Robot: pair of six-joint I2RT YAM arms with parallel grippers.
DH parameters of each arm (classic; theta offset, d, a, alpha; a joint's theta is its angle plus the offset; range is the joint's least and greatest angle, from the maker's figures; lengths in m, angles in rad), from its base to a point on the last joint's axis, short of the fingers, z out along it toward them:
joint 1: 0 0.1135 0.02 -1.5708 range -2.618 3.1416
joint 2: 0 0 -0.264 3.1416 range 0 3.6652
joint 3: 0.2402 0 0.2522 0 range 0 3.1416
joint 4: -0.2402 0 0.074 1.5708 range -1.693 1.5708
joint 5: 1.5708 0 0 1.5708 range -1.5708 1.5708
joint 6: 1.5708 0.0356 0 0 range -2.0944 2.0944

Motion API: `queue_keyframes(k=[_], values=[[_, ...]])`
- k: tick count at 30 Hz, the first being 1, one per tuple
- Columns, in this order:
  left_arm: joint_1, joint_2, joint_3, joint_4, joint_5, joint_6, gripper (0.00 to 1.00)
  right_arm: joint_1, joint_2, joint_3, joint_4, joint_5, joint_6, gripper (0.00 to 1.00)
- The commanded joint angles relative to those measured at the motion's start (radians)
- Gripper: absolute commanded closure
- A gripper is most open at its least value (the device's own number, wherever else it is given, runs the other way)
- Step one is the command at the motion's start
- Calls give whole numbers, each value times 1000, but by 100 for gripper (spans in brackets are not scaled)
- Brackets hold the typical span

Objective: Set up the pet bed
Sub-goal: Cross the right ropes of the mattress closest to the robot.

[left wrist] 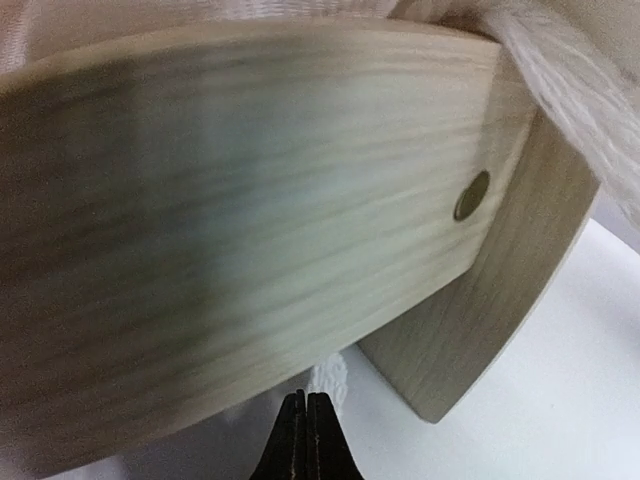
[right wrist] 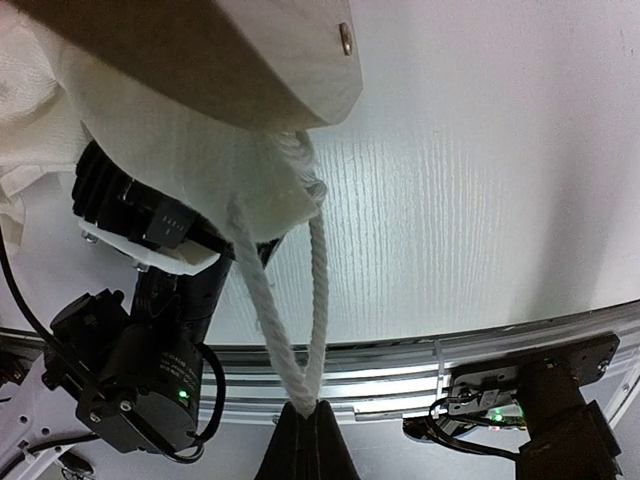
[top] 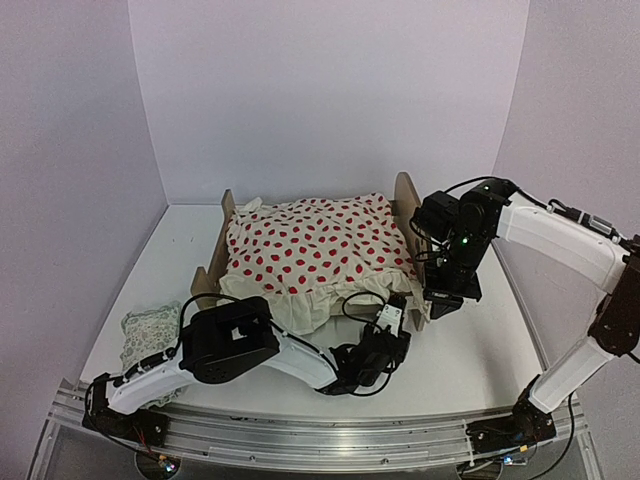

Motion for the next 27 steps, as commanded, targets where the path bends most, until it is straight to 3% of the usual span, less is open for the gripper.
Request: queue_keyframes(k=[1, 6, 15, 19, 22, 24, 27], values=[[6, -32, -147, 12, 6, 65, 100, 5, -13, 35, -10, -7, -19, 100], [5, -164, -290, 55, 80, 89, 100, 5, -4, 49, -8, 4, -27, 100], [-12, -380, -483, -20, 194, 50, 100, 4, -7, 47, 1, -67, -24, 99], [-18, -470, -524, -49, 287, 63, 100, 5, -39, -7, 4, -134, -45, 79], [-19, -532, -531, -111, 345, 83, 96, 4, -63, -1, -23, -146, -56, 47], [-21, -583, -554, -129, 364, 95, 90, 5, -84, 21, -23, -140, -60, 33], [-21, -657, -583, -154, 374, 123, 79, 5, -115, 30, -12, -93, -77, 28]])
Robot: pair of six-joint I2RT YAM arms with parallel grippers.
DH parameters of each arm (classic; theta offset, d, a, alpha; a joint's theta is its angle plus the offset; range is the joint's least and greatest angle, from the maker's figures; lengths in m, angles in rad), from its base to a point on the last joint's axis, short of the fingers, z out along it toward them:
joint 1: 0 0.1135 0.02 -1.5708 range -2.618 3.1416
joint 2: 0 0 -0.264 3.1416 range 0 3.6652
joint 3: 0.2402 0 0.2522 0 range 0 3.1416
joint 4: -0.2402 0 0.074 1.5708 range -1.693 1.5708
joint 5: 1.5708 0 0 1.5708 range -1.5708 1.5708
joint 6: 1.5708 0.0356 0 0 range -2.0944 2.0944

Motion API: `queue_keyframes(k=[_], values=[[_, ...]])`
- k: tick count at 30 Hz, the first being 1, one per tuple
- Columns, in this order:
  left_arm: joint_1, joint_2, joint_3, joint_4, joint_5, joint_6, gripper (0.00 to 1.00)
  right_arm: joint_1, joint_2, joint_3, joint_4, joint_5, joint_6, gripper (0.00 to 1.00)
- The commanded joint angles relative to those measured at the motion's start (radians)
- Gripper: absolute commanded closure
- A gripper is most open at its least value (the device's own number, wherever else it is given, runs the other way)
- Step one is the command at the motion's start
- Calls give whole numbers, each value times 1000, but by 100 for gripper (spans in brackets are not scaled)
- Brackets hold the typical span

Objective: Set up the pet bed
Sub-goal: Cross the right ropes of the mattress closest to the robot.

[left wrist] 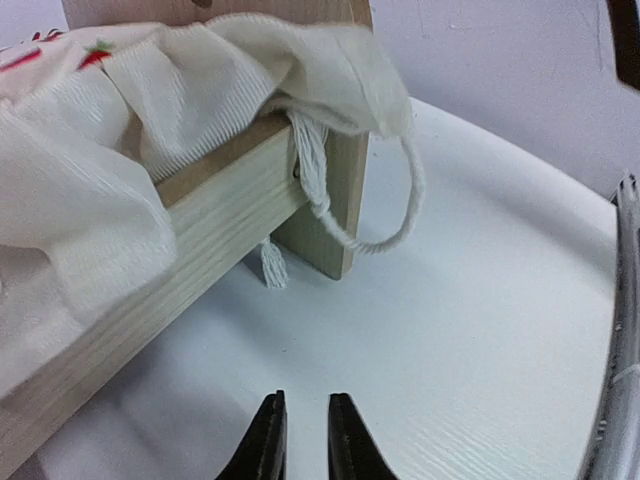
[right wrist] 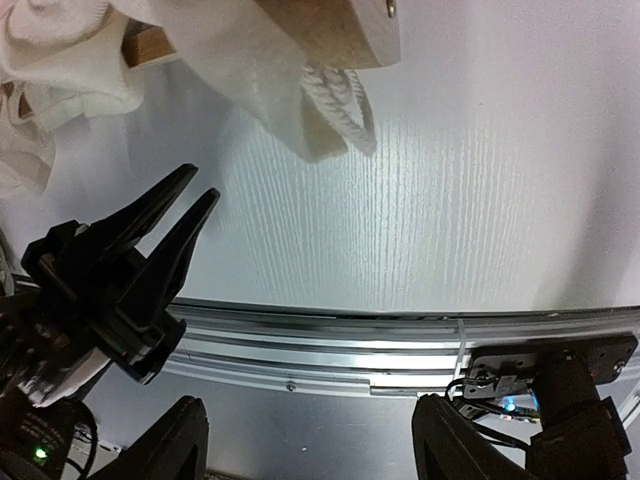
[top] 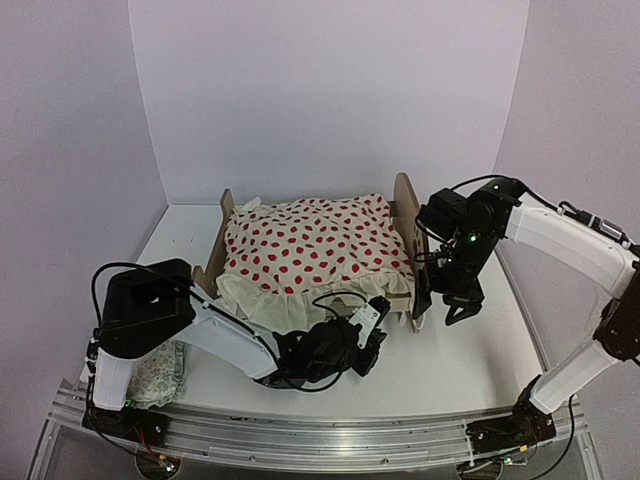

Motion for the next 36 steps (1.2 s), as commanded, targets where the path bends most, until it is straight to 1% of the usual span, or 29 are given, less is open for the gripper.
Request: queue_keyframes(k=[1, 3, 4, 6, 8, 11, 12, 14, 15, 18, 20, 22, 24, 25, 26, 28, 30, 33, 35, 36], values=[[-5, -147, -38, -66, 55, 51, 77, 5, -81, 17, 14, 20, -38, 29], [-4, -185, -45, -111, 43, 75, 75, 6, -117, -58, 97, 24, -32, 32], [-4, -206, -51, -133, 31, 82, 74, 11, -144, -117, 159, 28, -22, 35], [-2, -262, -81, -154, 3, 89, 72, 39, -225, -260, 317, 76, 7, 36], [5, -315, -118, -171, -5, 99, 69, 87, -325, -402, 517, 182, 24, 37], [17, -388, -151, -218, 5, 117, 66, 176, -444, -614, 752, 367, 21, 39], [23, -417, -169, -227, 1, 111, 65, 201, -458, -676, 832, 412, 14, 39], [48, -473, -218, -238, 4, 92, 63, 293, -444, -765, 982, 533, -36, 39], [58, -515, -239, -239, 5, 77, 62, 344, -424, -787, 1031, 583, -65, 39], [80, -616, -298, -261, 10, 73, 61, 450, -292, -832, 1254, 760, -212, 38], [84, -681, -331, -285, 4, 74, 61, 488, -189, -884, 1490, 856, -271, 39], [85, -757, -373, -296, -5, 67, 61, 501, -77, -927, 1712, 921, -301, 40], [87, -832, -421, -298, -7, 61, 61, 532, 75, -900, 1877, 980, -414, 40], [90, -869, -449, -300, -5, 58, 61, 550, 137, -859, 1928, 1020, -490, 39], [92, -902, -469, -302, -2, 58, 61, 565, 203, -826, 1960, 1071, -529, 38], [96, -972, -506, -302, 2, 60, 60, 586, 322, -794, 2049, 1185, -569, 37], [98, -1026, -539, -304, 10, 69, 60, 596, 417, -786, 2202, 1265, -600, 38], [102, -1089, -586, -295, 26, 89, 60, 606, 531, -770, 2387, 1376, -682, 40], [104, -1132, -614, -285, 37, 101, 60, 609, 581, -770, 2473, 1439, -722, 40], [105, -1146, -627, -282, 42, 105, 60, 609, 600, -776, 2502, 1473, -714, 40]])
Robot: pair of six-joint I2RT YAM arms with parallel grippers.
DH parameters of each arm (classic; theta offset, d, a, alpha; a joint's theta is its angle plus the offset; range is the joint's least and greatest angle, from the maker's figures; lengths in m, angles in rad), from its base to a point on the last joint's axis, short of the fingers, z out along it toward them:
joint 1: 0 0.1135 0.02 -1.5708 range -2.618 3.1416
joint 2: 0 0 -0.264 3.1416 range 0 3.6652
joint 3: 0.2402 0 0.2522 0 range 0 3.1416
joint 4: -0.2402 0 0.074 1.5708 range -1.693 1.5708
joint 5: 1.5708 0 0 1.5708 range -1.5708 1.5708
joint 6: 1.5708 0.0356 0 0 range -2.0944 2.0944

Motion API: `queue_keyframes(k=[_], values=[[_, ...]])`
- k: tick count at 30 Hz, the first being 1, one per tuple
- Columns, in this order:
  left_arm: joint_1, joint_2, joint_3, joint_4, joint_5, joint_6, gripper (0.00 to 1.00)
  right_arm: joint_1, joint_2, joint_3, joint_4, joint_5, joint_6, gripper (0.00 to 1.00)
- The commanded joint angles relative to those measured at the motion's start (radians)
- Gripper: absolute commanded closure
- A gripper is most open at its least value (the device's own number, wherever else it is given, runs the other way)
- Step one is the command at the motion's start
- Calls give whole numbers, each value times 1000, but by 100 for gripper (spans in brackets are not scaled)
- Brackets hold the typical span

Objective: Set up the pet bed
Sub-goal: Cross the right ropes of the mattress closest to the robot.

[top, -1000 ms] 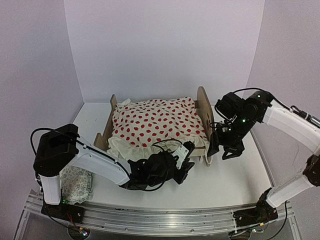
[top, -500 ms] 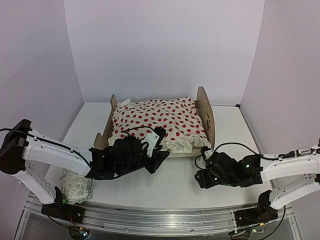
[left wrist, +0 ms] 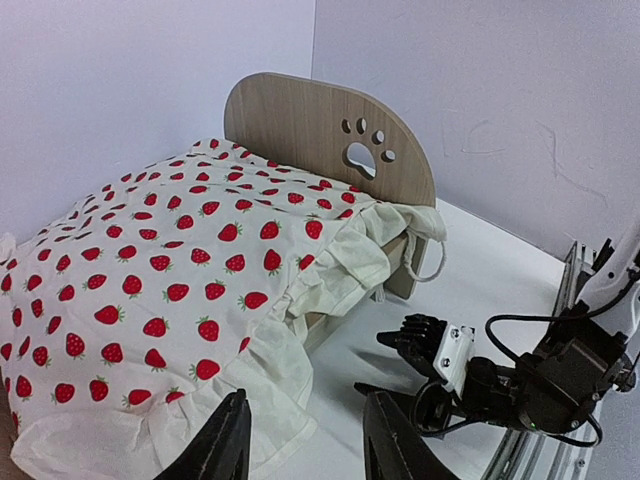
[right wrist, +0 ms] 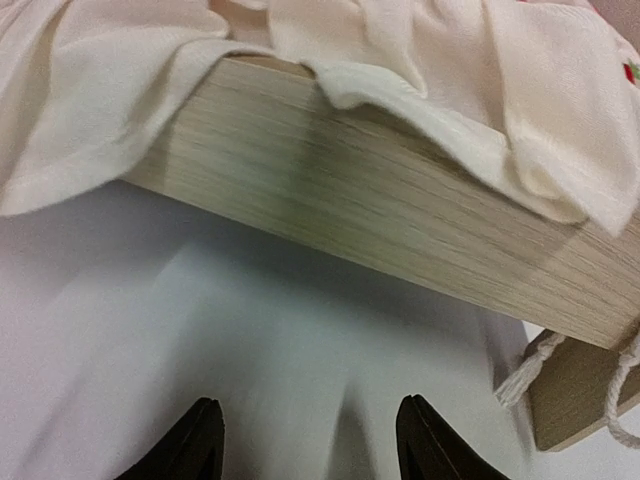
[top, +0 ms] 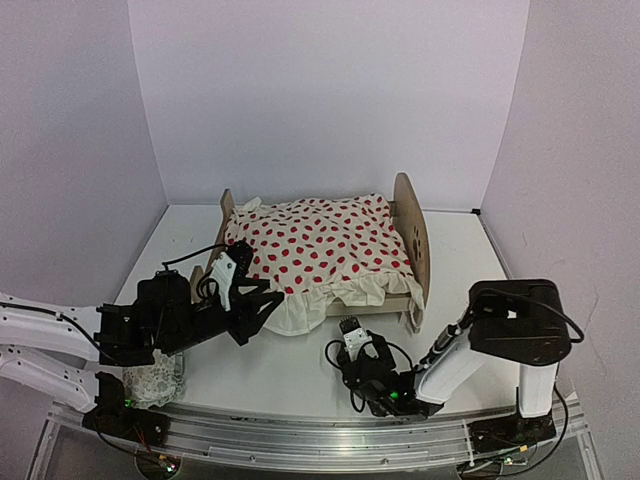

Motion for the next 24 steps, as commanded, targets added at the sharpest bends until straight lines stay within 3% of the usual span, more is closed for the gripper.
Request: queue_keyframes(k=[1, 12, 24], values=[[8, -79, -54, 16, 32, 26, 60, 5, 89, 3, 327, 254, -95, 40], [12, -110, -88, 30, 93, 24, 60, -5, 146, -54, 390, 442, -15, 41], [12, -68, -65, 48, 106, 23, 60, -118, 106, -38, 400, 378, -82, 42]])
